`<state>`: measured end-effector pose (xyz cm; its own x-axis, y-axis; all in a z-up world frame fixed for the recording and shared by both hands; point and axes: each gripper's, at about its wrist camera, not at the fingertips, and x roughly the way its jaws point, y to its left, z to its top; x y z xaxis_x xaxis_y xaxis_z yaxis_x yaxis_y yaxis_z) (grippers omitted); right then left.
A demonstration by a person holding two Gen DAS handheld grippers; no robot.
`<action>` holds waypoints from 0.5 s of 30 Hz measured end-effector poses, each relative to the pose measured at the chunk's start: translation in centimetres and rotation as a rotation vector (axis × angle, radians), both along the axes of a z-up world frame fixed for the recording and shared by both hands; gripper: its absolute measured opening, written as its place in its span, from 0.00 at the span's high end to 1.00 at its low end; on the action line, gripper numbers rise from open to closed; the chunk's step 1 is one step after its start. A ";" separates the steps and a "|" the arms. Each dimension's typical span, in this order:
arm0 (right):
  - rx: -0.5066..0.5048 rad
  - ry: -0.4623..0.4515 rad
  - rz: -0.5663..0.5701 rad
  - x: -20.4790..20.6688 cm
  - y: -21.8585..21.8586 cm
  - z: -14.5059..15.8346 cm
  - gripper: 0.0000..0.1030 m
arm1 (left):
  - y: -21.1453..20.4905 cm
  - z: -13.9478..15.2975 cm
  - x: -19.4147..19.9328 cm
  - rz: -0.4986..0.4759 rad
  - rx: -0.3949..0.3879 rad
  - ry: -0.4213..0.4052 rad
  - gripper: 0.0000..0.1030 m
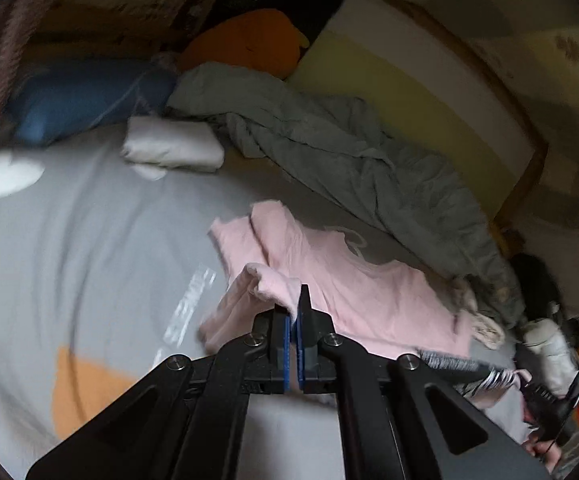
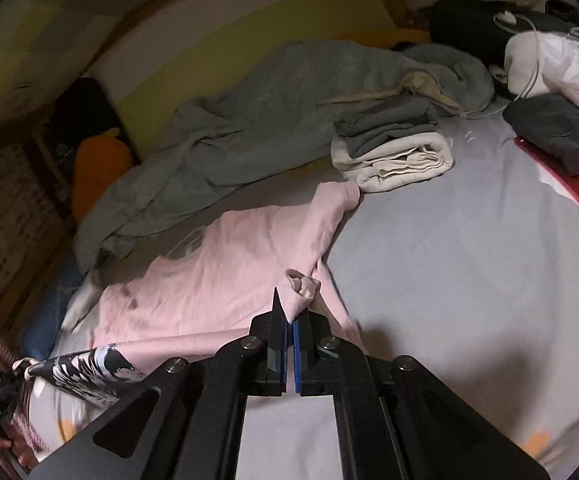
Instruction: Fold small clothes
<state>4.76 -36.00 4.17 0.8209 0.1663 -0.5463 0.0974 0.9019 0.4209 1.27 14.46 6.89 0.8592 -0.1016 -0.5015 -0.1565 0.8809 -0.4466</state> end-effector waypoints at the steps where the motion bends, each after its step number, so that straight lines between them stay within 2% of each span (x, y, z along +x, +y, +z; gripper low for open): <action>1: 0.011 0.015 -0.005 1.4 0.2 -0.2 0.99 | -0.2 -0.1 1.7 0.006 0.014 0.033 0.98; 7: -0.022 0.073 -0.005 7.7 1.6 -1.8 0.99 | 0.0 -1.9 8.8 0.009 0.078 0.141 0.98; 11: -0.059 0.119 0.014 10.5 2.3 -3.1 0.99 | 0.4 -4.1 11.7 -0.005 0.087 0.209 0.98; 15: -0.073 0.139 0.020 11.6 2.3 -4.5 0.99 | 0.3 -6.0 12.9 -0.014 0.102 0.228 0.96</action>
